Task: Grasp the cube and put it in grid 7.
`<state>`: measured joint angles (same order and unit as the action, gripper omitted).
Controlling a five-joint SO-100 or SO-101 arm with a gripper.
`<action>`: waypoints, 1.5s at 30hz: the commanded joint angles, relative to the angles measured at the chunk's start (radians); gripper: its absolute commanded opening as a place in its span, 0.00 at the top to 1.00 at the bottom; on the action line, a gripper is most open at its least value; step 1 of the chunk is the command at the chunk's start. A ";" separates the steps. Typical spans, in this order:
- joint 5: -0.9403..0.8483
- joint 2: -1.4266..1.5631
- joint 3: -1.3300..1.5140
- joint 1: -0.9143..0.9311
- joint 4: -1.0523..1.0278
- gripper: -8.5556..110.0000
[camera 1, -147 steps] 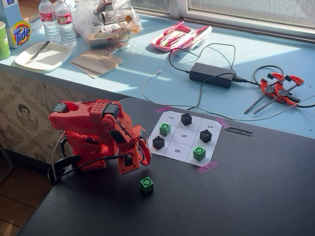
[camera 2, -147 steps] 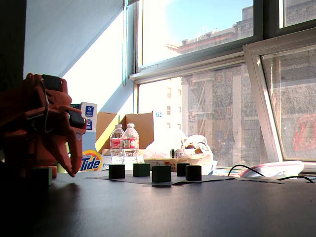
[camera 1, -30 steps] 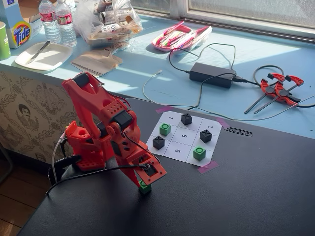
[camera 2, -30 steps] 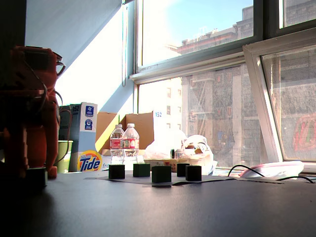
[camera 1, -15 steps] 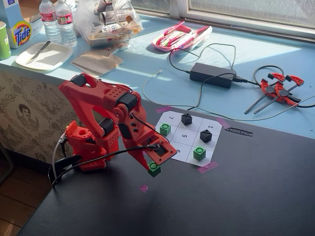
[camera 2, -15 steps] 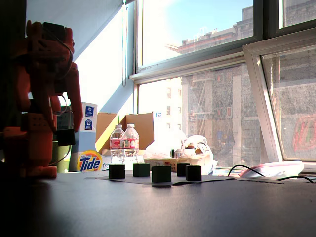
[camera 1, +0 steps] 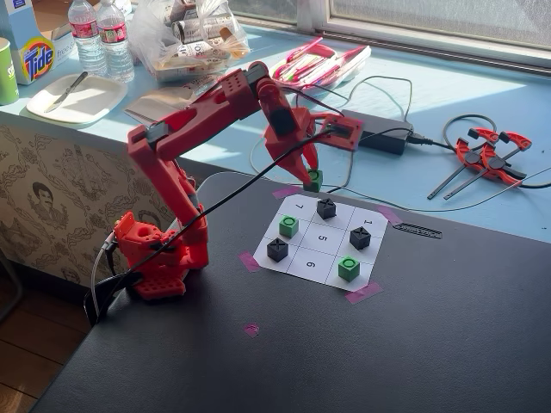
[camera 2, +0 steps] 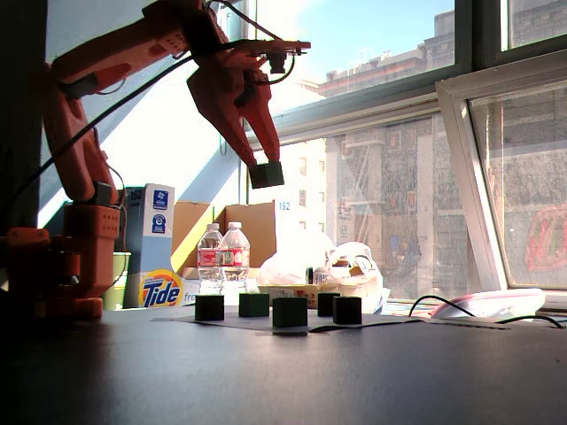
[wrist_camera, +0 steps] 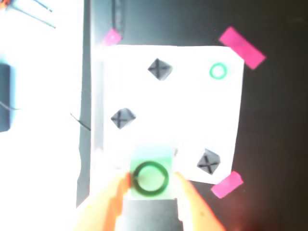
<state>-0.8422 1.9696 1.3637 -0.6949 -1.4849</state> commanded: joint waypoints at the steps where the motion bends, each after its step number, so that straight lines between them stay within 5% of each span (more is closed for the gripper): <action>1: 0.011 -0.135 -0.143 -0.115 0.002 0.93; 15: 0.028 -0.491 -0.141 -0.253 0.170 0.93; 34: 0.071 -0.502 0.077 -0.314 0.357 0.92; 45: 0.069 -0.497 0.095 -0.308 0.344 0.83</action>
<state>-0.7701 1.4496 1.4634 -1.0140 -1.1351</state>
